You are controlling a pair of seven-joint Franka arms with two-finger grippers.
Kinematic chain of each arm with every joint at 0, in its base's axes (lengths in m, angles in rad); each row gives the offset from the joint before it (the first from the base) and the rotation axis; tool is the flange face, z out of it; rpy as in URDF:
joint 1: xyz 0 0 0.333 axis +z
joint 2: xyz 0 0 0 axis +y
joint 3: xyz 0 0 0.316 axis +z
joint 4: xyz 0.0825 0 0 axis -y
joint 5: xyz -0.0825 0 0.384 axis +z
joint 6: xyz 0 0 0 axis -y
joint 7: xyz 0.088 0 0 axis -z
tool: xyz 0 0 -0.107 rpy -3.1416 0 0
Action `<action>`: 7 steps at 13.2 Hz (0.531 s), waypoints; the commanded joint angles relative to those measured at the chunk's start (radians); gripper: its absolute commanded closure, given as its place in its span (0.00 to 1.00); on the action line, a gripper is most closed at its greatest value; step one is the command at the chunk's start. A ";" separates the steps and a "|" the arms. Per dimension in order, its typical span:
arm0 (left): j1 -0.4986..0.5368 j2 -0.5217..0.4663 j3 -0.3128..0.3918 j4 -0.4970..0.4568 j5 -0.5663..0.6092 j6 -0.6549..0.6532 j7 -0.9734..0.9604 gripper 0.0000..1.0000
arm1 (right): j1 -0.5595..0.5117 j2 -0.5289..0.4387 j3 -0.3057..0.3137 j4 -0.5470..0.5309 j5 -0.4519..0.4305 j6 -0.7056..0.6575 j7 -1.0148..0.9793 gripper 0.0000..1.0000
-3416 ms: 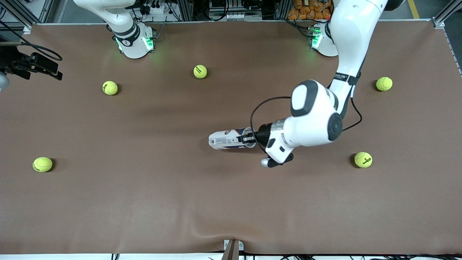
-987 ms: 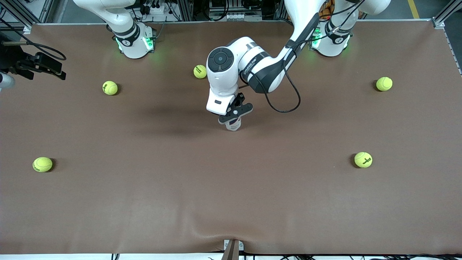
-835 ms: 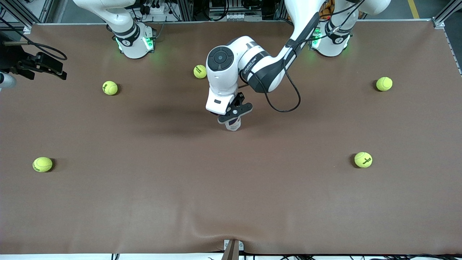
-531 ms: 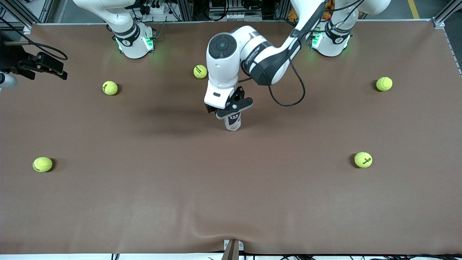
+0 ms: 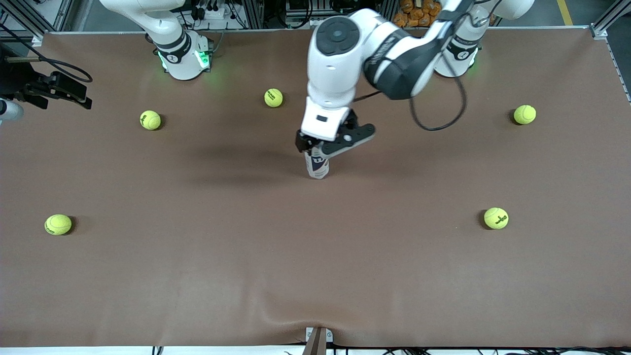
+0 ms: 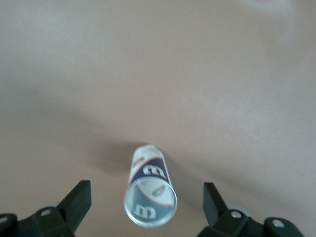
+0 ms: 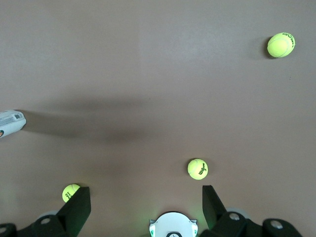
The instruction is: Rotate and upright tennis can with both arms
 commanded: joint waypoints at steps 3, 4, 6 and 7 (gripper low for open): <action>0.148 -0.078 -0.008 -0.017 0.026 -0.021 0.156 0.00 | 0.002 0.001 -0.004 0.001 -0.003 -0.002 0.013 0.00; 0.180 -0.081 -0.008 -0.016 0.026 -0.033 0.193 0.00 | 0.002 0.001 -0.004 0.001 -0.003 -0.002 0.013 0.00; 0.231 -0.083 -0.008 -0.017 0.026 -0.044 0.227 0.00 | 0.005 0.001 -0.004 0.001 -0.003 -0.002 0.013 0.00; 0.250 -0.083 -0.008 -0.017 0.026 -0.050 0.243 0.00 | 0.006 0.001 -0.004 0.001 -0.003 -0.001 0.013 0.00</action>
